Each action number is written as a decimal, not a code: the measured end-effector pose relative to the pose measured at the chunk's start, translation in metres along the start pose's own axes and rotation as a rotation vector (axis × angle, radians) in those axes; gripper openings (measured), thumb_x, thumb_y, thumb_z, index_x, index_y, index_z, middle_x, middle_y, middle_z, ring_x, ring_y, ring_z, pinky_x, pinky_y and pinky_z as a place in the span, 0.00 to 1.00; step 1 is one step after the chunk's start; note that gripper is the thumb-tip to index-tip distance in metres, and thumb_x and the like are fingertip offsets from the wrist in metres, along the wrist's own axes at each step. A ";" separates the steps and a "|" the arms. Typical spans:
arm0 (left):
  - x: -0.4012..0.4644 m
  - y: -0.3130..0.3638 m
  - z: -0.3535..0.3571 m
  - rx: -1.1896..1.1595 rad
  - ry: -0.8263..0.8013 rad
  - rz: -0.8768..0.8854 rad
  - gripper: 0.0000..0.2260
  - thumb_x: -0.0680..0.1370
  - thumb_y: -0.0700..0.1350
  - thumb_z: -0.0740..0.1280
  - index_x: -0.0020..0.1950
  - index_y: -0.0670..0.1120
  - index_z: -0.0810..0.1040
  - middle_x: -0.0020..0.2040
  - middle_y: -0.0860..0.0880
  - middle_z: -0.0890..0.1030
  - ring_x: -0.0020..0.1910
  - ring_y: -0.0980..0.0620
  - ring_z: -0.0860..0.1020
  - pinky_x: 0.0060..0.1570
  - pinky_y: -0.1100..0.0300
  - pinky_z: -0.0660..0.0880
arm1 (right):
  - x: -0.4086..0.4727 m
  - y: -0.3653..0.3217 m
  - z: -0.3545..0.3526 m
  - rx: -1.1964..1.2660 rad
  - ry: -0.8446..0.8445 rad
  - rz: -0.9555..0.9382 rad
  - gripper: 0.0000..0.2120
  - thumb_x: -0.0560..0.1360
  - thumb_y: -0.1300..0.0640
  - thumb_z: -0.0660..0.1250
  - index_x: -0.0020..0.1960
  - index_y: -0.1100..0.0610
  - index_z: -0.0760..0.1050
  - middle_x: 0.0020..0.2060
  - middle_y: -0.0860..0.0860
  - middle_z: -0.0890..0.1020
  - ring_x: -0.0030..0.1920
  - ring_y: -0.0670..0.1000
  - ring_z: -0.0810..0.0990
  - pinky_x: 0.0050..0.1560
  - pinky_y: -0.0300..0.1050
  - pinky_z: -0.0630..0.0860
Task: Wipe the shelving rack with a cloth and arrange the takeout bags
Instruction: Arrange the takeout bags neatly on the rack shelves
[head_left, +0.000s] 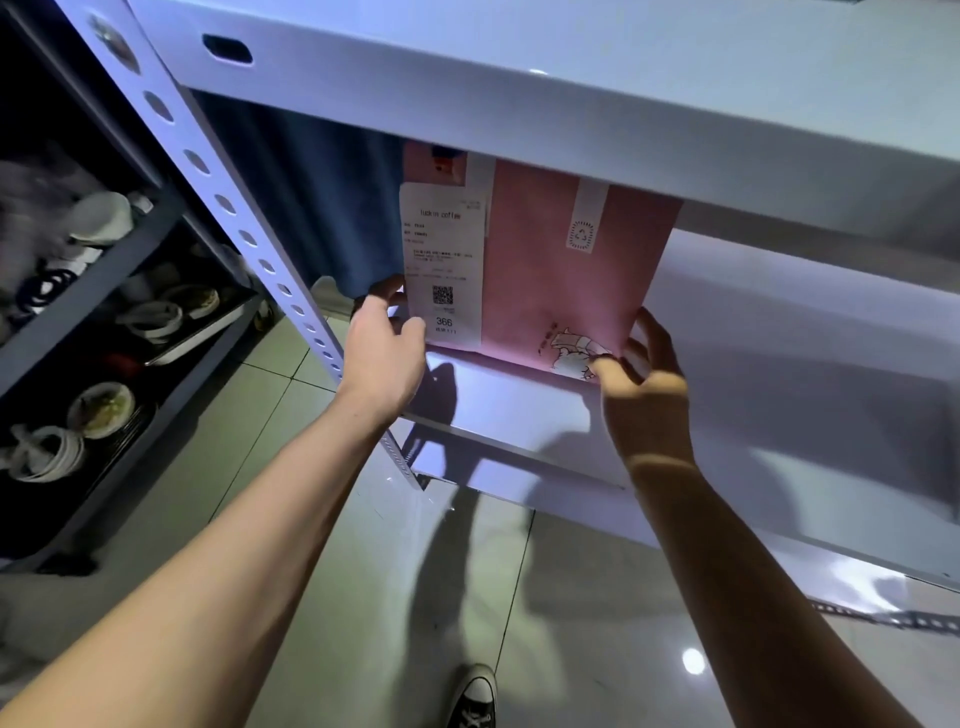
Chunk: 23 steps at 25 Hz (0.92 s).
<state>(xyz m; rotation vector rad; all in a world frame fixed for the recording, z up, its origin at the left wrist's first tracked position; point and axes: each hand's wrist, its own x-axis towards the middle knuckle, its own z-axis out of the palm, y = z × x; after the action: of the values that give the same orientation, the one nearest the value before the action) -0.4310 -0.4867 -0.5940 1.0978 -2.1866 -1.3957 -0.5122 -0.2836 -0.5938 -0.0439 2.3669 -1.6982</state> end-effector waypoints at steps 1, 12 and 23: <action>0.001 -0.001 -0.001 0.000 -0.004 0.001 0.20 0.76 0.37 0.57 0.67 0.49 0.73 0.61 0.55 0.79 0.50 0.58 0.78 0.50 0.68 0.70 | 0.001 0.000 0.001 0.007 -0.005 -0.001 0.29 0.77 0.66 0.67 0.76 0.51 0.67 0.68 0.50 0.78 0.66 0.49 0.77 0.63 0.34 0.71; -0.052 -0.018 0.021 -0.039 0.037 0.098 0.20 0.77 0.39 0.58 0.67 0.50 0.72 0.64 0.52 0.76 0.60 0.57 0.76 0.54 0.71 0.71 | -0.018 0.034 -0.028 -0.056 0.037 -0.045 0.26 0.77 0.66 0.68 0.74 0.56 0.70 0.60 0.59 0.81 0.58 0.52 0.80 0.57 0.40 0.74; -0.180 -0.094 0.113 -0.007 -0.089 0.097 0.17 0.74 0.37 0.58 0.58 0.51 0.78 0.56 0.55 0.80 0.52 0.60 0.78 0.44 0.73 0.71 | -0.096 0.176 -0.081 -0.106 -0.109 0.004 0.12 0.79 0.64 0.67 0.61 0.54 0.79 0.52 0.44 0.84 0.51 0.39 0.82 0.48 0.27 0.74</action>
<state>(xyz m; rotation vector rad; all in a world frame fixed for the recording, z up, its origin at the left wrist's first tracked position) -0.3438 -0.3025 -0.7064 0.9306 -2.2622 -1.4346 -0.4166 -0.1352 -0.7179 -0.1459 2.3720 -1.5261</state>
